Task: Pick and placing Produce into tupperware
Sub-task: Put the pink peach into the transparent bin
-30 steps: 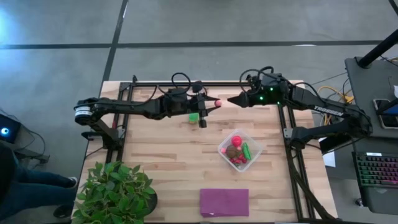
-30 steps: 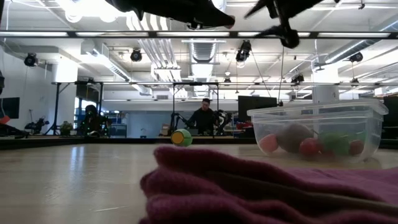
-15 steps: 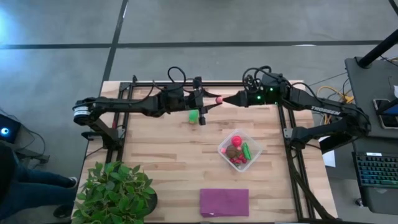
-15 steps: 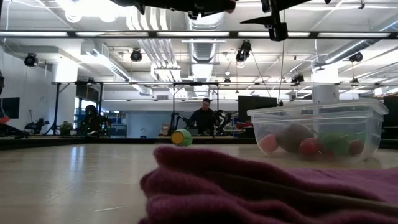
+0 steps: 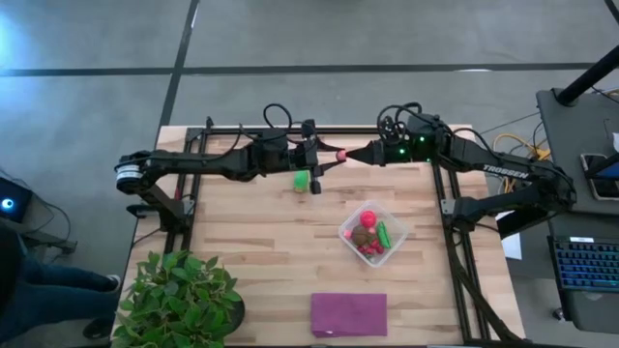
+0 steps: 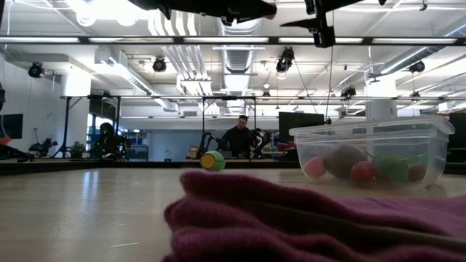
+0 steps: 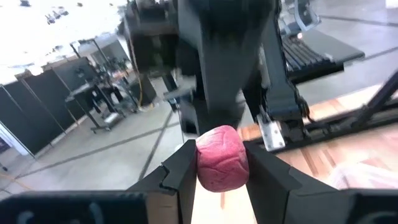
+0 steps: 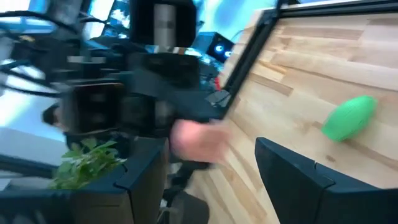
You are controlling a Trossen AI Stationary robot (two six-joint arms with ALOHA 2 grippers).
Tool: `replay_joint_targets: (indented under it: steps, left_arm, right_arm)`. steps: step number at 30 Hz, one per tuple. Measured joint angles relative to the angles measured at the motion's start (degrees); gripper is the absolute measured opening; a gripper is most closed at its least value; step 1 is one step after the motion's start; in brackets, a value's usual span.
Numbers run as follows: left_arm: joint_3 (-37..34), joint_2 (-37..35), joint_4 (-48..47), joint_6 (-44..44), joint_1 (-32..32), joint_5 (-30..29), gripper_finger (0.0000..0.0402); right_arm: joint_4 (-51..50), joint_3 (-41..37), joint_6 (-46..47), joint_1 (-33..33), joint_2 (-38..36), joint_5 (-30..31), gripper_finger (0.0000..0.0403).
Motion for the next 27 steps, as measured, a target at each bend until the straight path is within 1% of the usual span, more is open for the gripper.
replay_joint_targets:
  steps: [8, 12, 17, 27]
  left_arm:
    - [-0.2, 0.1, -0.5, 0.0, 0.3, -0.2, 0.0099]
    - [0.5, 0.5, 2.6, 0.0, 0.6, 0.1, 0.0099]
    - [2.2, 2.1, 2.3, 0.1, 0.7, 0.1, 0.0099]
    - [2.5, 3.2, 3.6, 0.1, 0.7, 0.2, 0.0099]
  right_arm:
    - [-0.3, 0.0, 0.2, 0.1, -3.0, -0.3, 0.0233]
    - [-0.5, 0.0, 0.9, 0.6, -2.3, -0.4, 0.0233]
    - [-0.6, 0.0, 0.4, 1.2, -1.7, -0.5, 0.0233]
    - [-0.5, 0.0, -0.1, 1.2, -2.0, -0.5, 0.0233]
